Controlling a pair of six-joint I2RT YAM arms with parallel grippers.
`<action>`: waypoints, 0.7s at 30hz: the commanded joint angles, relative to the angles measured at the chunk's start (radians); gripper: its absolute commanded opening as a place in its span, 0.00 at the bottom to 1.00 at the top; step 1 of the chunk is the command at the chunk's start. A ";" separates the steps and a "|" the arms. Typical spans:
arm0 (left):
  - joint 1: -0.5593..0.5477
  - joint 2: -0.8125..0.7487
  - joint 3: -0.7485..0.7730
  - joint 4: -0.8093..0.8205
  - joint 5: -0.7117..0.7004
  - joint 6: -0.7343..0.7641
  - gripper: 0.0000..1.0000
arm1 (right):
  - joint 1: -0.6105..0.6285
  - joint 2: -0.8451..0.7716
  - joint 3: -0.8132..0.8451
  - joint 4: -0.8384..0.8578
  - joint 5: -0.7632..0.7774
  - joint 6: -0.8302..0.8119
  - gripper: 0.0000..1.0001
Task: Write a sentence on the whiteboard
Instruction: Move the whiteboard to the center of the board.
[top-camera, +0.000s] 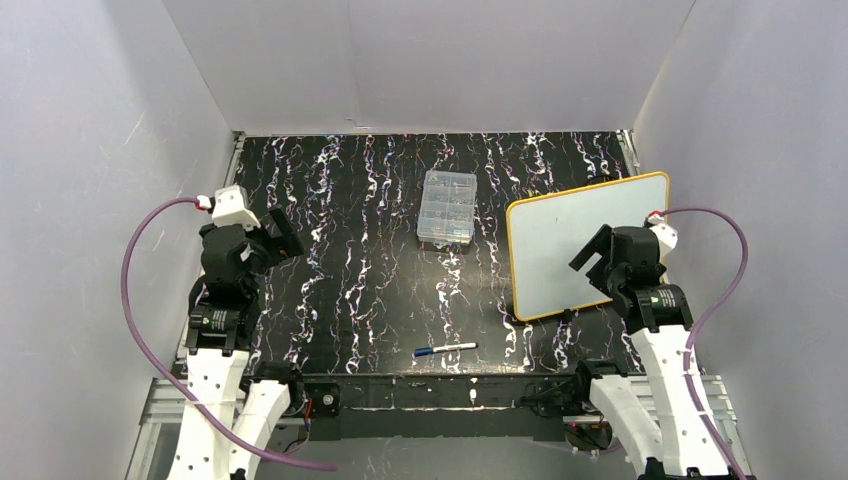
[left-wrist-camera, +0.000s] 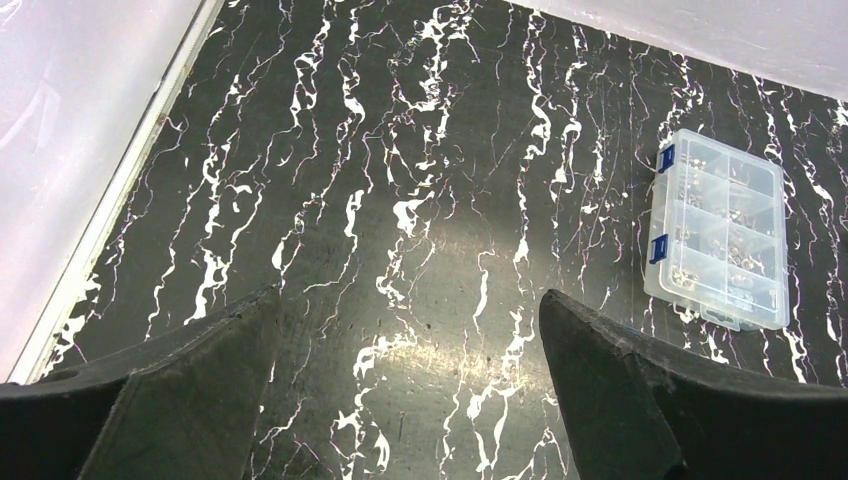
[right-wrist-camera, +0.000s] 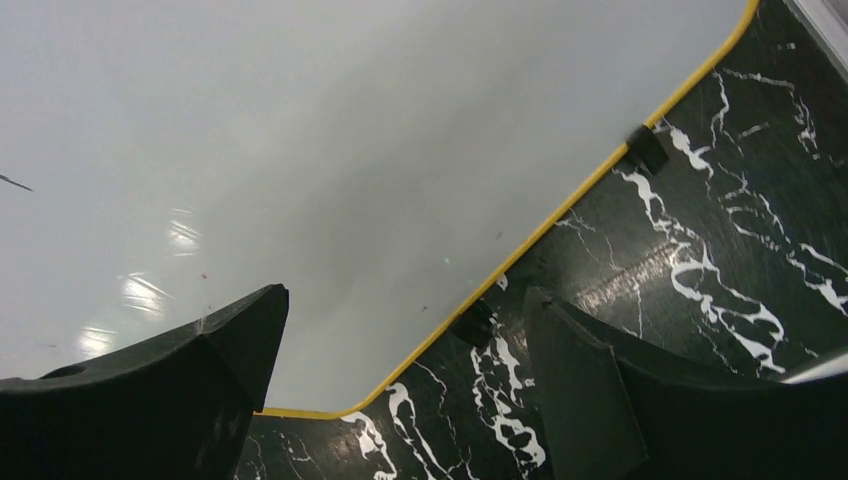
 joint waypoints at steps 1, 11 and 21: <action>0.000 -0.010 -0.014 0.015 -0.003 -0.006 0.98 | -0.003 -0.005 -0.007 -0.126 0.029 0.096 0.93; -0.041 -0.022 -0.025 0.016 -0.030 0.009 0.98 | -0.003 0.033 -0.169 -0.151 -0.099 0.242 0.71; -0.094 -0.025 -0.029 0.021 -0.027 0.012 0.98 | -0.007 0.074 -0.261 -0.100 -0.046 0.284 0.68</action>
